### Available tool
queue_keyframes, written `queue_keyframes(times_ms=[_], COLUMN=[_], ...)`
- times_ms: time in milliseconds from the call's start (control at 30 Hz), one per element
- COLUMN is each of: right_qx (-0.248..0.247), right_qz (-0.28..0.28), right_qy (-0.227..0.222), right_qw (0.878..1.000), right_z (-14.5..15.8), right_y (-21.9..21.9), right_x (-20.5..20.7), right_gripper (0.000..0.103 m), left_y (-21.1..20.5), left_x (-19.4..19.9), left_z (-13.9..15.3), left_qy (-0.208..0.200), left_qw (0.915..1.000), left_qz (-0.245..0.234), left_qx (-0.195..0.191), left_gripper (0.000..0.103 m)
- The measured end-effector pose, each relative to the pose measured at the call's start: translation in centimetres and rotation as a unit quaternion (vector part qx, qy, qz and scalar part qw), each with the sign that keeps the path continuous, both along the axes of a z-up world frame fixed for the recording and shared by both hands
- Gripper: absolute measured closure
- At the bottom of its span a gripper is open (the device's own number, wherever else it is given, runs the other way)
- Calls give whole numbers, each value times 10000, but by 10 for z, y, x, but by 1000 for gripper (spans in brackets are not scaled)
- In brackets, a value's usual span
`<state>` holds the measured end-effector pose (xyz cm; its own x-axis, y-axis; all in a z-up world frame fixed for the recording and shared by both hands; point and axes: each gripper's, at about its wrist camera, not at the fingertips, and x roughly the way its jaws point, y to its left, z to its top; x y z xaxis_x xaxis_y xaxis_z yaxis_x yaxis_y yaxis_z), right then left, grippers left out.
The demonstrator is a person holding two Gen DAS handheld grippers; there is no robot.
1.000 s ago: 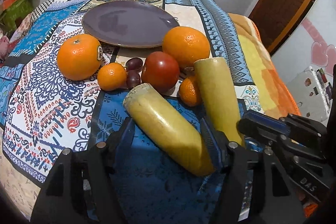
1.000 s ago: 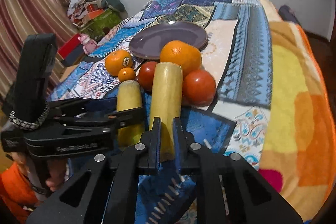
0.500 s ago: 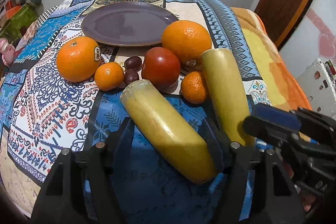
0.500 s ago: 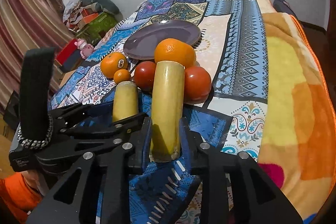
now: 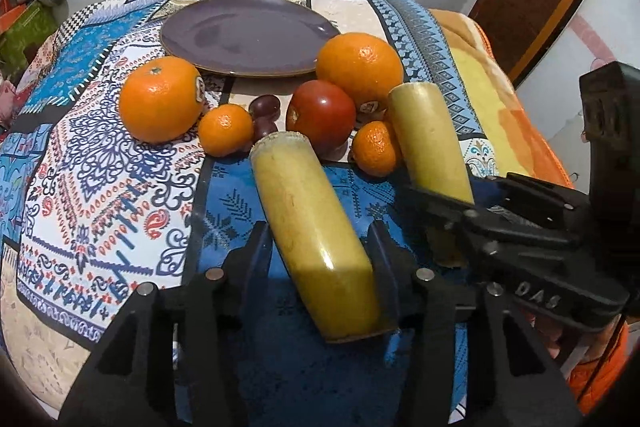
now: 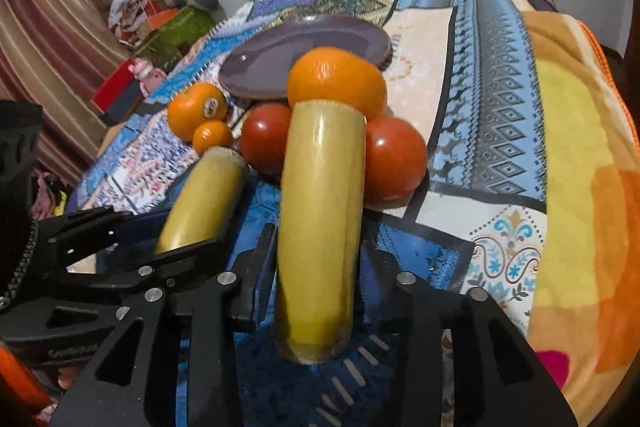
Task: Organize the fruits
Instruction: 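Lift the left tool's yellow stalk toward the plate while the right tool lifts its stalk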
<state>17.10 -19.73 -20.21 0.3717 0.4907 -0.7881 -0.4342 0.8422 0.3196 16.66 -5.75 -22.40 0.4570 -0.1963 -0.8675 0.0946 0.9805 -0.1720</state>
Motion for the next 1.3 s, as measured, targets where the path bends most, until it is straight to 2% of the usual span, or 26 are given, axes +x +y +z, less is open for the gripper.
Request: queue_keyframes(times_ms=[233, 400, 667, 1100, 1233, 1300], right_qx=[148, 109, -79, -230, -293, -315], right_qz=[-127, -84, 111, 381, 420, 432], right_qy=[-49, -157, -145, 137, 52, -7], right_qw=[9998, 9998, 9998, 9989, 9987, 9986], right_z=[5, 14, 19, 3, 0, 0], right_y=[-11, -17, -17, 10, 17, 18], right_x=[-5, -19, -34, -21, -20, -20], right_gripper=[71, 71, 71, 69, 70, 71], left_y=[-3, 8, 29, 15, 6, 7], left_x=[4, -3, -23, -7, -10, -9], left_z=[-4, 3, 10, -1, -2, -2], left_qy=[-43, -22, -33, 57, -88, -73], left_qw=[10000, 10000, 9998, 9985, 9959, 9962], left_qz=[-32, -59, -114, -336, -466, -446], left_qx=[41, 52, 154, 440, 776, 745], left_gripper=[53, 66, 66, 66, 66, 66])
